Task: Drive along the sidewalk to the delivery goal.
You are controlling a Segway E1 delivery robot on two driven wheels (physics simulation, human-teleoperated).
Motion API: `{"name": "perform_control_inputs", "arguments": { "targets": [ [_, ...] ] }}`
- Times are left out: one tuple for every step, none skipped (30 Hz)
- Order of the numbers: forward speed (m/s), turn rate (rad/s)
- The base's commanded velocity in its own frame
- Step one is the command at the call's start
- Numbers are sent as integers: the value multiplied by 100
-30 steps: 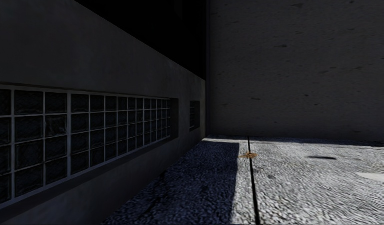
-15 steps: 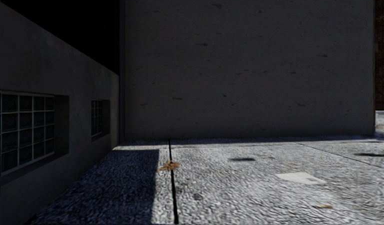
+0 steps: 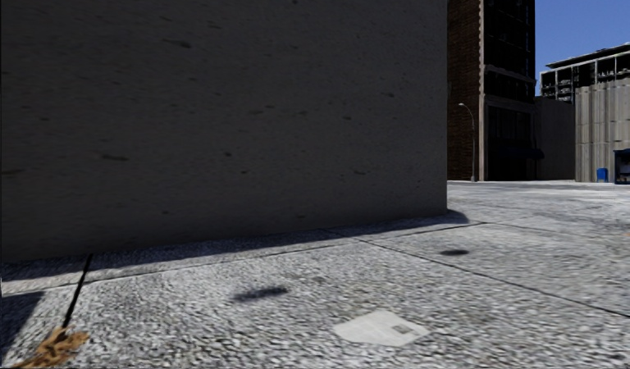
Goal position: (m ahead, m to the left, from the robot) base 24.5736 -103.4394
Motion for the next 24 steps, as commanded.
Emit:
{"name": "perform_control_inputs", "arguments": {
  "targets": [
    [200, -90],
    [200, -90],
    [200, -90],
    [200, -90],
    [200, -90],
    [200, -90],
    [200, -90],
    [200, -90],
    [200, -90],
    [200, -90],
    [200, -90],
    [200, -90],
    [200, -90],
    [200, -90],
    [200, -90],
    [200, -90],
    [200, -90],
    [200, -90],
    [200, -90],
    [200, -90],
    [200, -90],
    [200, -90],
    [200, -90],
    [200, -90]
  ]
}}
